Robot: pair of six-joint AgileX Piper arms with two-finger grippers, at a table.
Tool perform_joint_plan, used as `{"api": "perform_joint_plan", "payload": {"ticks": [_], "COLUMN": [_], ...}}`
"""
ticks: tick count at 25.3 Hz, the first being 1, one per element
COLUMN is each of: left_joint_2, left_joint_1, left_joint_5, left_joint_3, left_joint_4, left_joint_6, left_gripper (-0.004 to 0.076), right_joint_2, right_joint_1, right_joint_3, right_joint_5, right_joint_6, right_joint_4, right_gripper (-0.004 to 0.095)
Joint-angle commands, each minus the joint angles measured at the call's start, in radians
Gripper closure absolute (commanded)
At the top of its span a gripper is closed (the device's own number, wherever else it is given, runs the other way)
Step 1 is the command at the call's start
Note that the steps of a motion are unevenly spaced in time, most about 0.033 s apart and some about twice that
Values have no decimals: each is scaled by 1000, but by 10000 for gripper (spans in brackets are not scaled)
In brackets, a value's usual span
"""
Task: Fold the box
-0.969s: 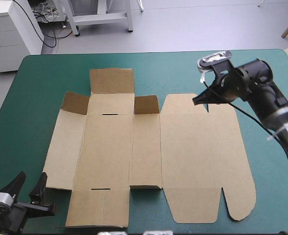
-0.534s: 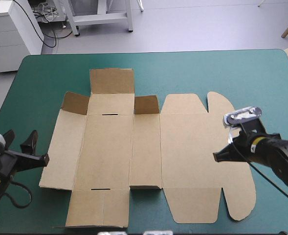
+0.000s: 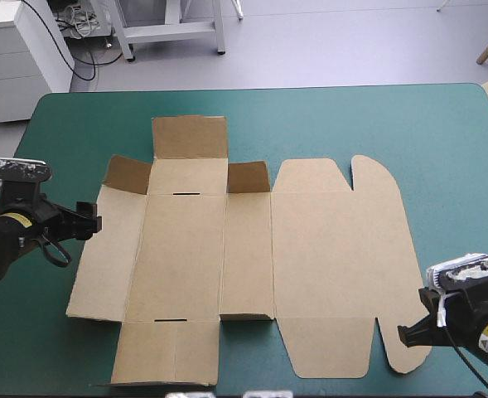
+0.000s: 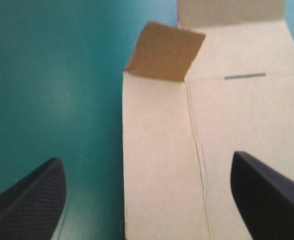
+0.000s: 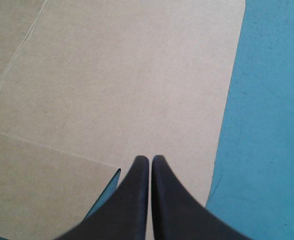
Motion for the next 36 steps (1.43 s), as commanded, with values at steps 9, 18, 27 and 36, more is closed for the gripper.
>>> {"api": "perform_joint_plan", "payload": {"ticks": [9, 18, 27, 36], "left_joint_2": [321, 443, 443, 443], "left_joint_1": [474, 517, 431, 387], "left_joint_5": [309, 393, 406, 406], "left_joint_3": [-30, 109, 194, 193], "left_joint_4": [-490, -629, -595, -589], "left_joint_6": [372, 430, 388, 410], "left_gripper": [90, 90, 90, 430], "right_joint_2": [-18, -18, -18, -18], "right_joint_1": [-7, -7, -7, -7], "right_joint_3": [-23, -23, -23, -23], "right_joint_5": [-30, -26, -26, -23], "right_joint_6": [-29, -29, -29, -29], "right_joint_4": [-4, 2, -4, -7], "right_gripper": [910, 910, 910, 910]}}
